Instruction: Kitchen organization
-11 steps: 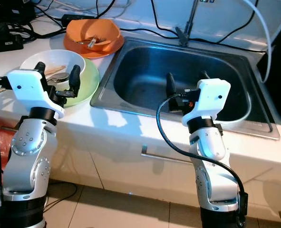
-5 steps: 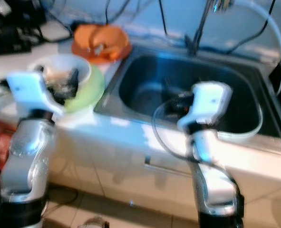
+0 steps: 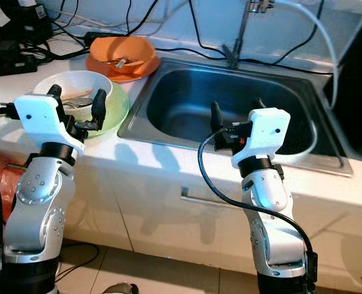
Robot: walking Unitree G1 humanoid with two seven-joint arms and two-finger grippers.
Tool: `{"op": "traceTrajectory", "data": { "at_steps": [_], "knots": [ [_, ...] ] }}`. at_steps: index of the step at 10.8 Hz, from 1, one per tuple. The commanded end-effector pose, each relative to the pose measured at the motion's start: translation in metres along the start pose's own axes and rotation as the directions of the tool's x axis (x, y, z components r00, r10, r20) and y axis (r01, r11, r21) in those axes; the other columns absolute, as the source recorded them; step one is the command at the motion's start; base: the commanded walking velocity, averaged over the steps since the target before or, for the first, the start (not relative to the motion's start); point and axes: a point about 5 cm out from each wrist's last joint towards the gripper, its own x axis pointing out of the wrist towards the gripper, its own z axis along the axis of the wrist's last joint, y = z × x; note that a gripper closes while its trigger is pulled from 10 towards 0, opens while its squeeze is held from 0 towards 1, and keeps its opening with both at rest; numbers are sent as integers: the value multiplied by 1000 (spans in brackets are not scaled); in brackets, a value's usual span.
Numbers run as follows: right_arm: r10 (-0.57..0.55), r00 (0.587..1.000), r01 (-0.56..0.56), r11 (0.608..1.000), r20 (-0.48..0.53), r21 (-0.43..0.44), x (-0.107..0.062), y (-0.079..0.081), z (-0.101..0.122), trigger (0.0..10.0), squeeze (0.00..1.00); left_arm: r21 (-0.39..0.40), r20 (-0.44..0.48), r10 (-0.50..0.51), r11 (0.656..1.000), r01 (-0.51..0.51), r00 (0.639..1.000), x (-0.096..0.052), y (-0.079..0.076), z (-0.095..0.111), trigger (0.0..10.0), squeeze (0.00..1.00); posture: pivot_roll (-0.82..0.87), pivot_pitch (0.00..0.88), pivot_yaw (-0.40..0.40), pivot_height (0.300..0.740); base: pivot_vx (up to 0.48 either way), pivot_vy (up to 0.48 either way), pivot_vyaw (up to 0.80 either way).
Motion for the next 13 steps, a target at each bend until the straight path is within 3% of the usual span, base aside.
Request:
{"op": "traceTrajectory", "data": {
  "at_steps": [1, 5, 6, 7, 11, 13],
  "knots": [
    [-5, 1000, 5, 1000, 2, -4, -1, -3, 0, 10000, 0, 30, 31, 8, 1000, -9, 999, -2, 0, 5, 10000, 0, 42, 90, -55, 740, 0, 0, 0],
    [-1, 1000, 1, 1000, 0, -2, -1, -3, 0, 10000, 0, 38, 34, 18, 999, -19, 999, -4, 3, 5, 10000, 0, 42, 91, -54, 740, 0, 0, 0],
    [35, 999, -35, 999, -38, 15, -2, -3, -7, 10000, 0, 72, 2, 85, 994, -85, 996, -17, 21, -6, 10000, 0, 47, 95, -62, 740, 0, 0, 0],
    [51, 997, -50, 999, -51, 20, -3, -3, -9, 10000, 0, 87, -3, 104, 991, -103, 995, -20, 25, -9, 10000, 0, 49, 96, -67, 740, 0, 0, 0],
    [99, 992, -97, 995, -81, 25, -3, -3, -15, 10000, 0, 105, -3, 108, 989, -107, 994, -27, 26, -12, 10000, 0, 56, 97, -85, 740, 0, 0, 0],
    [103, 991, -101, 995, -82, 24, -3, -4, -16, 10000, 0, 139, 41, 96, 985, -101, 995, -27, 26, -5, 10000, 0, 58, 98, -88, 740, 0, 0, 0]
  ]
}}
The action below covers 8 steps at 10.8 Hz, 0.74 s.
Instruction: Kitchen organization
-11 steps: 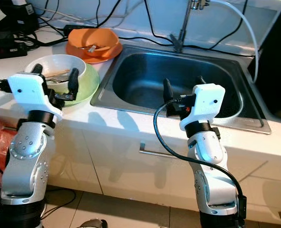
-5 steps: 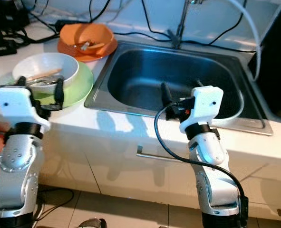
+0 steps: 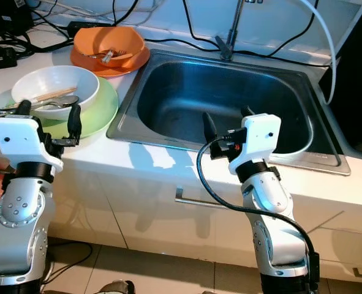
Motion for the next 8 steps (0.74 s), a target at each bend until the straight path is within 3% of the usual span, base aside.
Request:
{"op": "traceTrajectory", "data": {
  "at_steps": [1, 8],
  "knots": [
    [-8, 1000, 8, 1000, -16, -1, -1, -5, -3, 10000, 0, 21, 34, -7, 1000, 6, 999, -1, -1, 6, 10000, 0, 62, 101, -95, 740, 0, 0, 0],
    [19, 999, -19, 1000, -27, 1, 2, -2, -10, 10000, 0, 88, 73, 42, 995, -48, 996, -7, 12, 15, 10000, 0, 100, 100, -117, 740, 0, 0, 0]
  ]
}}
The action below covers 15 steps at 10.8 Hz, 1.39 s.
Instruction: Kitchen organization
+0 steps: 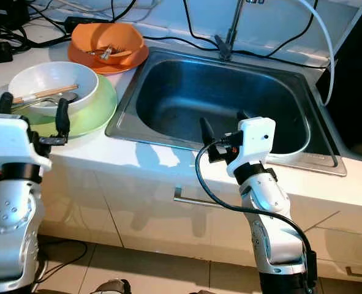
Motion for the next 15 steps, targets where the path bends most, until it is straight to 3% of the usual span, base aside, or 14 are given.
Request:
{"op": "traceTrajectory", "data": {
  "at_steps": [1, 6, 11, 15],
  "knots": [
    [8, 1000, -8, 1000, 8, -6, 0, -1, 1, 10000, 0, 17, 38, 13, 1000, -13, 999, -1, 3, 7, 10000, 0, 106, 99, -117, 740, 0, 0, 0],
    [21, 1000, -21, 1000, 7, -3, 2, 2, -4, 10000, 0, 49, 73, 36, 998, -40, 997, 1, 11, 19, 10000, 0, 131, 96, -117, 740, 0, 0, 0],
    [58, 998, -58, 998, -10, 4, 2, 6, -10, 10000, 0, 78, -28, 74, 994, -72, 997, -13, 22, -3, 10000, 0, 146, 97, -116, 740, 0, 0, 0],
    [196, 977, -194, 980, -88, 35, -13, 13, -23, 10000, 0, 56, -55, 38, 998, -35, 998, -15, 15, -9, 10000, 0, 131, 100, -106, 740, 0, 0, 0]
  ]
}}
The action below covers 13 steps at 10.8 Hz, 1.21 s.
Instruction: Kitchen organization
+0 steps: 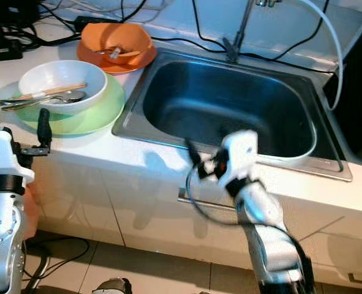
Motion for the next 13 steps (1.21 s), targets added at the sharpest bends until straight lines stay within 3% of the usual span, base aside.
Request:
{"op": "traceTrajectory", "data": {
  "at_steps": [1, 4, 8, 13],
  "knots": [
    [22, 1000, -22, 1000, -1, -3, -3, -1, 3, 10000, 0, -16, -13, -27, 1000, 27, 1000, 0, -6, -3, 10000, 0, 126, 102, -106, 740, 0, 0, 0],
    [26, 1000, -26, 1000, 2, -3, -4, -1, 5, 10000, 0, -72, -27, -60, 996, 58, 998, 3, -18, -5, 10000, 0, 118, 103, -101, 740, 0, 0, 0],
    [53, 999, -53, 999, -4, 6, -7, 3, 4, 10000, 0, -58, -20, -35, 998, 34, 999, 11, -13, -6, 10000, 0, 114, 102, -97, 740, 0, 0, 0],
    [51, 999, -51, 999, 0, 8, -7, 5, 5, 10000, 0, -83, -2, -93, 992, 93, 996, 24, -26, -8, 10000, 0, 101, 100, -90, 740, 0, 0, 0]
  ]
}}
